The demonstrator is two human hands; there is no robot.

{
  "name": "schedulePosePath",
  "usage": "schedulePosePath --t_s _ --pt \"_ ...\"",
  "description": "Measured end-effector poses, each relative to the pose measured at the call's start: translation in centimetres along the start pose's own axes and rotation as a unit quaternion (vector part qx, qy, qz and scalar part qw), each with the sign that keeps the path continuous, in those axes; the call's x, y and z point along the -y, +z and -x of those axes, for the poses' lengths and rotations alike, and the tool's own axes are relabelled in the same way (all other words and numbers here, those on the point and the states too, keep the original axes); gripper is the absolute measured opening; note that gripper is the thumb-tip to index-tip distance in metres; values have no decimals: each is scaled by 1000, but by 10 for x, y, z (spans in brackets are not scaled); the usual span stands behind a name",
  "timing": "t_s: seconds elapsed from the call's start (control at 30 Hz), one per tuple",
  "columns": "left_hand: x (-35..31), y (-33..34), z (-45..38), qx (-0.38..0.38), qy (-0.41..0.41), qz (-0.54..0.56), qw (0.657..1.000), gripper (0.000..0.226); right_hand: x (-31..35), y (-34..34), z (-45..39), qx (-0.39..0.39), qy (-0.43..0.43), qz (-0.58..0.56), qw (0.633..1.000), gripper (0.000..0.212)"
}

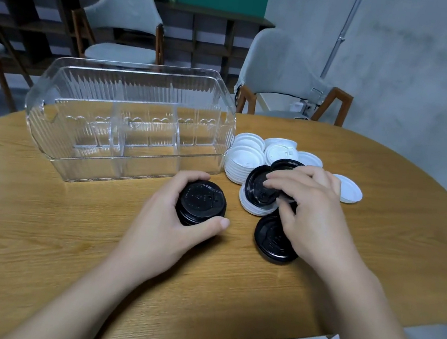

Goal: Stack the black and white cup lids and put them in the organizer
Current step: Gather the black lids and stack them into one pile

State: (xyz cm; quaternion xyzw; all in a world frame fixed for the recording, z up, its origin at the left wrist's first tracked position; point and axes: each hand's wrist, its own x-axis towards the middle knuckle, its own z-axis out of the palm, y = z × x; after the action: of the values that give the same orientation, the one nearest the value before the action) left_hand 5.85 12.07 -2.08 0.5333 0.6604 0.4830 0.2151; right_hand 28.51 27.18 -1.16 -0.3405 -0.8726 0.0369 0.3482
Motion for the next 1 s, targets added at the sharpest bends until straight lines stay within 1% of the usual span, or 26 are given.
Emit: schedulePosePath --t_s 0.2,0.47,0.57,0.63,0.7,0.77,0.83,0.9,0.93,1.0 --pt "-3 8 -2 -1 4 7 1000 67 -2 7 -2 16 11 -12 1000 45" --pt "0 4 1 -1 9 4 1000 69 -1 10 -3 25 -4 -9 1000 28" --pt "0 2 3 -2 10 4 1000 69 5 6 -4 26 -3 -6 1000 26" --pt "1 0 3 -4 12 3 1000 70 12 0 -2 29 3 -32 999 23" --pt "3 -3 4 -7 15 6 1000 72 23 -7 2 29 45 -100 994 18" --pt "5 -5 5 -6 18 6 1000 76 38 -12 3 23 122 -203 971 16" --pt "5 -7 6 -12 29 -5 1000 82 55 -13 3 7 179 -338 924 14" --pt "2 -8 7 -23 40 0 999 93 70 -12 2 -4 209 -451 868 15" --pt "1 -8 7 -29 49 8 998 98 75 -10 3 -2 219 -487 846 16" --pt "-2 -9 8 -41 77 17 996 103 82 -6 5 10 222 -529 819 16"
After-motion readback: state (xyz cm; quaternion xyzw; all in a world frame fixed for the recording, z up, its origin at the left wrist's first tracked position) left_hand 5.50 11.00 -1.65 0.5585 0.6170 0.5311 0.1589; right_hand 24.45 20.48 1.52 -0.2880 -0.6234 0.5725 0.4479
